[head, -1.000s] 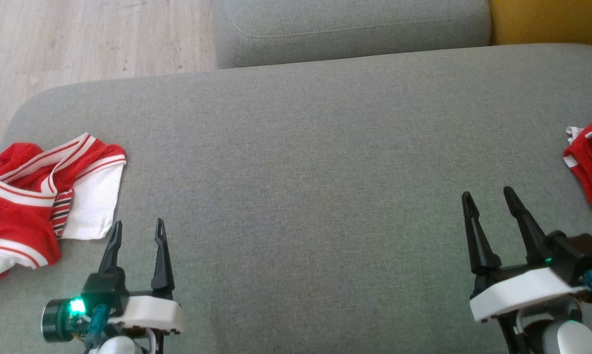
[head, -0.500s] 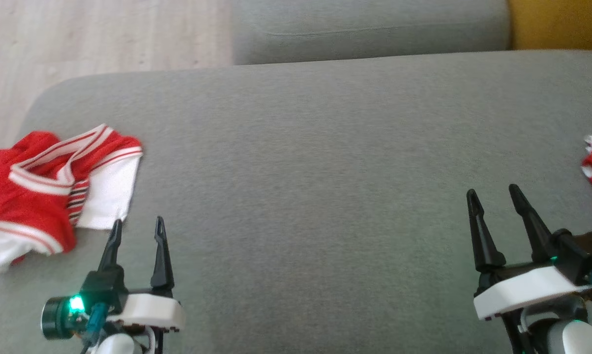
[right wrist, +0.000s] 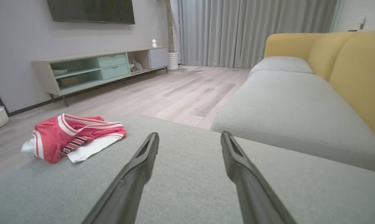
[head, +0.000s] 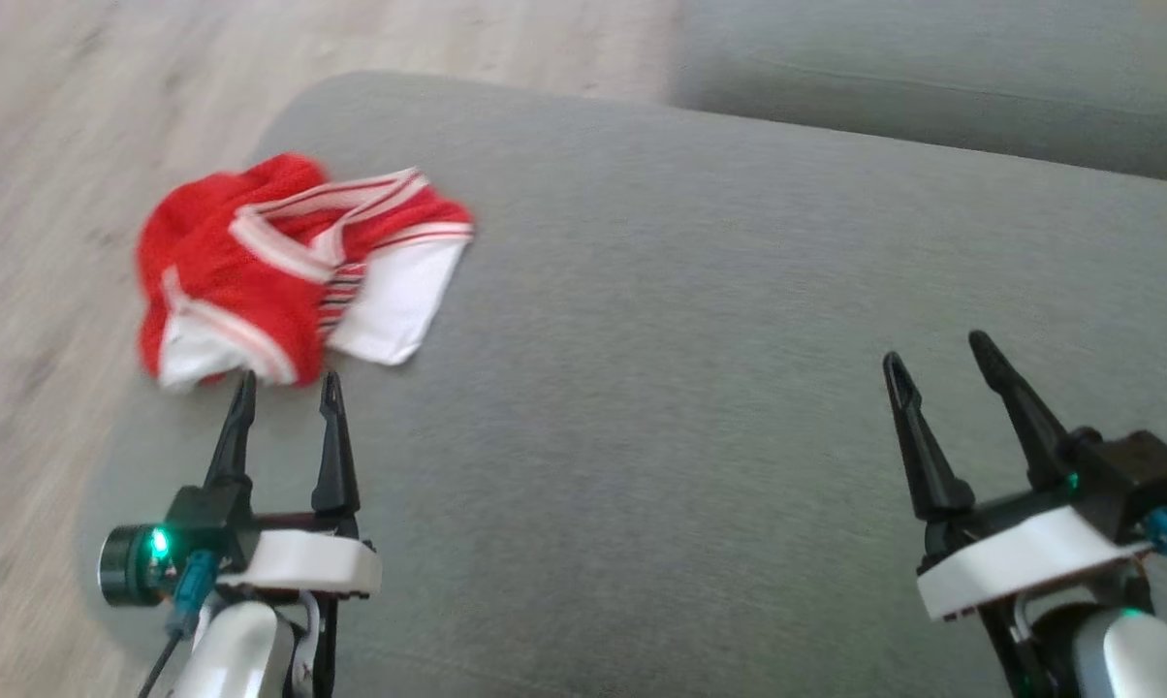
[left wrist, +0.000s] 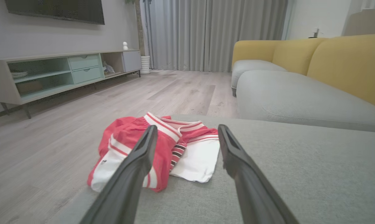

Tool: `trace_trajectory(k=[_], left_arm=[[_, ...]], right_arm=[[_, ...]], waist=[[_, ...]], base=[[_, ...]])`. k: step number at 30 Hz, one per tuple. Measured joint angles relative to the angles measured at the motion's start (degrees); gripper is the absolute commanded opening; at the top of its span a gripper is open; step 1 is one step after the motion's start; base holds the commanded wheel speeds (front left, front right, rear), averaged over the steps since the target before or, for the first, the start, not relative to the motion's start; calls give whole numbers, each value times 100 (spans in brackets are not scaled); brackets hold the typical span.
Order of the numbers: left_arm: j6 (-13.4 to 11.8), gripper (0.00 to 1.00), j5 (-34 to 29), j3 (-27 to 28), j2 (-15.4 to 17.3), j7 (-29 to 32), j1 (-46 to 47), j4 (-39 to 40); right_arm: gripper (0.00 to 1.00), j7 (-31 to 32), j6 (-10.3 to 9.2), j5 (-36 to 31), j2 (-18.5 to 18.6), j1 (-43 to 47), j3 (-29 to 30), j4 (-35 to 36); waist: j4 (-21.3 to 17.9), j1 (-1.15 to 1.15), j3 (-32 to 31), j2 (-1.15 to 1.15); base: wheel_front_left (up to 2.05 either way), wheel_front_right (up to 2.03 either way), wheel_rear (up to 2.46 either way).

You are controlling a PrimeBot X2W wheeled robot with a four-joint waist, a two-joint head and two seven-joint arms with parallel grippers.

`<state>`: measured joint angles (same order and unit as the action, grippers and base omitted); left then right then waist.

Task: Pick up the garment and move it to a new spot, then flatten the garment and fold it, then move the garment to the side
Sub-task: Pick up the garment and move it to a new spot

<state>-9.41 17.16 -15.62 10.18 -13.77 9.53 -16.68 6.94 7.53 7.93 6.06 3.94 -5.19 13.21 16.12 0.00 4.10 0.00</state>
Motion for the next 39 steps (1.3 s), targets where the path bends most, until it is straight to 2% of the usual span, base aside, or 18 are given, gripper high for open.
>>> trace_trajectory(k=[9, 16, 22, 29, 33, 37, 38, 39], left_arm=[[51, 100, -124, 36, -29, -52, 101, 24], [237, 100, -210, 86, -183, -60, 576, -207], [619, 100, -18, 48, -441, 51, 1916, -1405], [806, 100, 233, 87, -626, 504, 3442, -3174], [866, 100, 348, 153, -647, 744, 3924, -4089], [947, 100, 537, 292, -675, 778, 4281, -4645], [954, 46, 555, 294, -673, 778, 4354, -4742], [981, 0, 564, 312, -673, 749, 4405, -4822]], right_arm=[[100, 94, 0, 7, 151, -197, -105, 136], [100, 332, 0, 7, 456, -534, -126, 506], [100, 611, 0, 38, 817, -956, 66, 935], [100, 828, 0, 78, 1109, -1067, 414, 1313], [100, 879, 0, 129, 1173, -1078, 476, 1341], [100, 878, 0, 200, 1188, -1081, 470, 1346], [100, 879, 0, 208, 1193, -1081, 469, 1345], [100, 880, 0, 198, 1204, -1082, 467, 1330]], waist=[[712, 0, 197, 0], [793, 0, 730, 0], [707, 1, 1425, 0], [607, 2, 2236, 0], [534, 2, 2567, 0], [448, 0, 2687, 0], [433, 0, 2689, 0], [422, 0, 2679, 0]], base=[[0, 0, 0], [0, 0, 0], [0, 0, 0], [0, 0, 0], [0, 0, 0], [0, 0, 0], [0, 0, 0], [0, 0, 0]])
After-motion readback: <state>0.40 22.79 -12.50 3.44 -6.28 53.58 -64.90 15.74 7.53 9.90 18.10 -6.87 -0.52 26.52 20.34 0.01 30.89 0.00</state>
